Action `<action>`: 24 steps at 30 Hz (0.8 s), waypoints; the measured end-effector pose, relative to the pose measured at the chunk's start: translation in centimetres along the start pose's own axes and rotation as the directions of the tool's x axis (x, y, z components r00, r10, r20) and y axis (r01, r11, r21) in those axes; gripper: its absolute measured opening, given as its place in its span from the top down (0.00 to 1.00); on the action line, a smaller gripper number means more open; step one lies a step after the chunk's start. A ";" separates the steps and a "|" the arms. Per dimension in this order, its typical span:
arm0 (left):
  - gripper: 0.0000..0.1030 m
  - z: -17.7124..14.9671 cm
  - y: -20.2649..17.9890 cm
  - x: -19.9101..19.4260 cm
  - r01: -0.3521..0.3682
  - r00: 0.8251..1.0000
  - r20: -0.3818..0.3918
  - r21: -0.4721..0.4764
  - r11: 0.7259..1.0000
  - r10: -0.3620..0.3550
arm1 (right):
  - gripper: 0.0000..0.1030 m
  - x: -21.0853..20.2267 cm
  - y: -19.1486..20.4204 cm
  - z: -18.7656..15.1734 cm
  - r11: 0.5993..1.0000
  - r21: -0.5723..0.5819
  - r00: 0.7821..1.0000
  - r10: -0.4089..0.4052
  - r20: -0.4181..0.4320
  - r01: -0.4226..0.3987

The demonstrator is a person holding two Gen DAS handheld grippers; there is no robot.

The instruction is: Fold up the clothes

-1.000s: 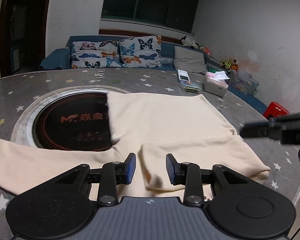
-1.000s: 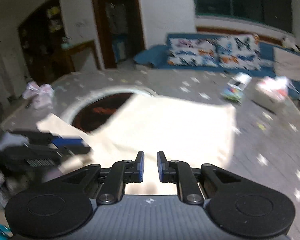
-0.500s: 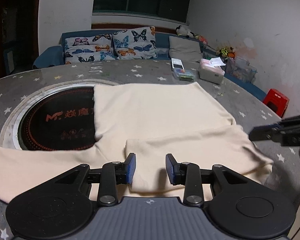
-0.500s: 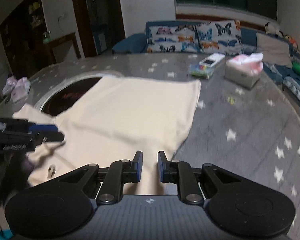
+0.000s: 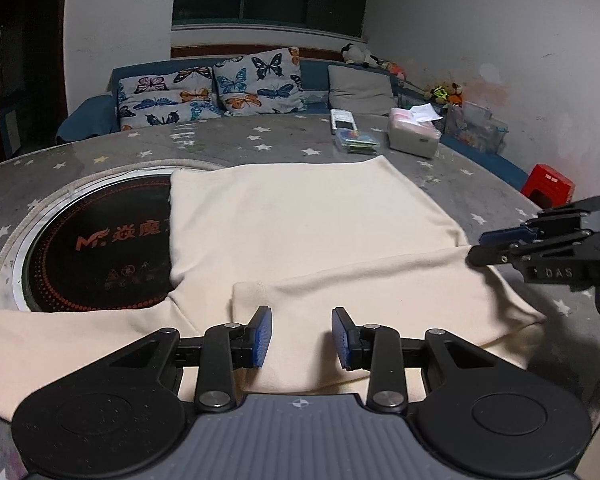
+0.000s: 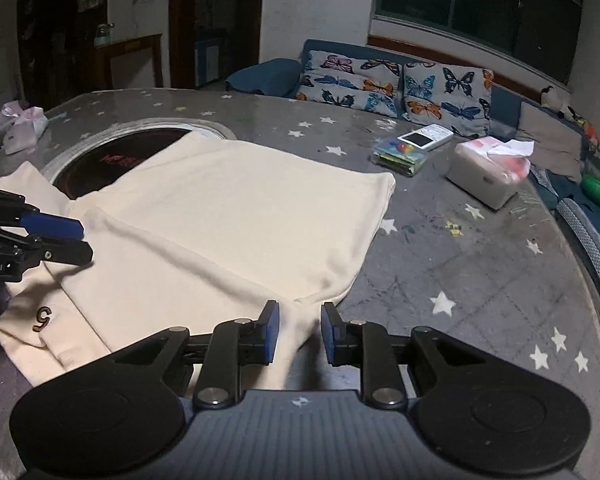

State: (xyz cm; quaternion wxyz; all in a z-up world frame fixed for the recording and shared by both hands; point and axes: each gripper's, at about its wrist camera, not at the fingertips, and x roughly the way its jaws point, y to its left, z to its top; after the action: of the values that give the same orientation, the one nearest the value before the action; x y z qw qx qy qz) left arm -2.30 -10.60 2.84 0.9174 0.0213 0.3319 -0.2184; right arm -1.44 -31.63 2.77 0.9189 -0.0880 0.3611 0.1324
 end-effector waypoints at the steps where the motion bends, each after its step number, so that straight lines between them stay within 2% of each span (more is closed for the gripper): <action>1: 0.65 0.0 -0.2 -0.3 0.010 1.000 0.002 0.006 1.000 -0.010 | 0.80 -0.1 -0.1 0.1 1.000 -0.011 1.000 0.011 0.003 -0.010; 7: 0.65 -1.1 -2.3 -1.8 0.107 0.994 -0.024 0.055 0.993 -0.106 | 0.80 1.0 0.4 0.9 0.982 -0.159 0.994 0.104 -0.022 -0.106; 10: 0.65 -2.0 -3.4 -2.1 0.144 0.989 -0.038 0.094 0.985 -0.141 | 0.80 1.9 0.1 1.1 0.977 -0.163 0.991 0.128 -0.051 -0.134; 12: 0.65 -2.2 -3.5 -2.1 0.155 0.987 -0.047 0.097 0.983 -0.151 | 0.89 1.8 -0.3 1.2 0.978 -0.149 0.988 0.141 -0.063 -0.149; 13: 0.65 -2.3 -3.4 -2.1 0.159 0.987 -0.052 0.097 0.983 -0.155 | 0.96 1.5 -0.5 1.2 0.980 -0.141 0.989 0.136 -0.066 -0.144; 16: 0.63 -2.6 -3.4 -2.0 0.171 0.984 -0.066 0.095 0.981 -0.165 | 0.98 0.6 -1.2 1.0 0.985 -0.119 0.990 0.117 -0.073 -0.125; 21: 0.61 -2.4 -3.2 -2.0 0.168 0.985 -0.064 0.090 0.982 -0.163 | 0.98 0.7 -1.7 -0.9 0.993 -0.096 0.995 0.054 -0.085 -0.062; 24: 0.61 -1.8 -2.2 -2.5 0.141 0.990 -0.033 0.058 0.988 -0.139 | 0.95 -0.4 -1.4 -0.4 0.996 -0.074 0.998 0.055 -0.035 -0.057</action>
State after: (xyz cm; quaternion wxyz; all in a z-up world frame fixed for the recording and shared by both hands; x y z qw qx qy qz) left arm -6.03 -11.27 3.19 0.8938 0.0286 0.3392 -0.2919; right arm -1.55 -33.13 2.79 0.9048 -0.1144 0.3733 0.1700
